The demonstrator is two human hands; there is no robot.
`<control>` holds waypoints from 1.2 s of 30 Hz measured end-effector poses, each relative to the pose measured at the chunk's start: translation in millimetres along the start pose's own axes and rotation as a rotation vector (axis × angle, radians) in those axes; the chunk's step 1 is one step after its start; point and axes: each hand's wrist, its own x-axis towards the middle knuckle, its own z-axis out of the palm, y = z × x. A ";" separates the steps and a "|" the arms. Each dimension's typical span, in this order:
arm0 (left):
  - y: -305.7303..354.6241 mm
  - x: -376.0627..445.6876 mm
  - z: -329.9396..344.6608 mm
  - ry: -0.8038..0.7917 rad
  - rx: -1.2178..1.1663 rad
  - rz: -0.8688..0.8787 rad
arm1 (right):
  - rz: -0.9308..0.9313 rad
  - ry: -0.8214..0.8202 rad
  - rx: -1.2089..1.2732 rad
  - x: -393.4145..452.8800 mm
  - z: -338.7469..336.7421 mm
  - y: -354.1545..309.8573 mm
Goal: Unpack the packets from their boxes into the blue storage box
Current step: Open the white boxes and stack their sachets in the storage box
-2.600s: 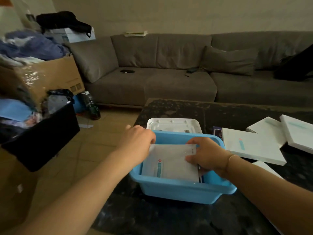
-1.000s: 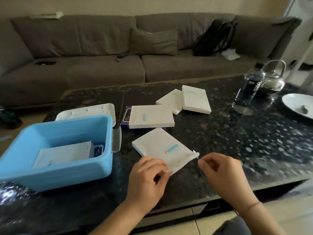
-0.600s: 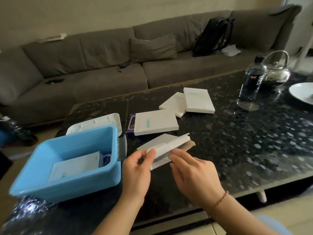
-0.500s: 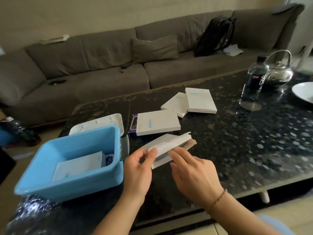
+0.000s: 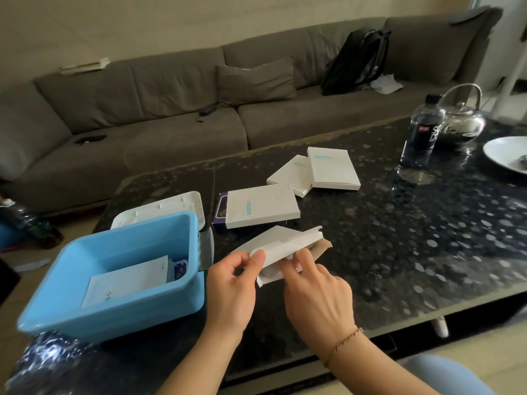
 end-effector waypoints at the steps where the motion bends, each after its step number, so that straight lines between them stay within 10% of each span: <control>1: 0.1 0.1 0.3 0.003 0.002 0.000 | 0.002 -0.005 -0.002 0.4 -0.1 0.7; 17: -11.7 -11.9 -4.8 -0.099 -0.033 -0.091 | -0.269 0.148 0.179 -43.0 -35.3 34.5; 30: -33.3 -50.7 -3.3 -0.366 0.596 0.504 | 0.168 0.242 0.938 -64.6 -85.0 109.9; 33: 18.6 -48.5 19.9 -0.487 0.112 0.247 | 0.393 0.219 1.409 -46.8 -97.4 110.0; 36: 44.7 -46.1 36.3 -0.941 -0.178 -0.255 | 0.402 0.072 1.762 -26.4 -106.7 103.6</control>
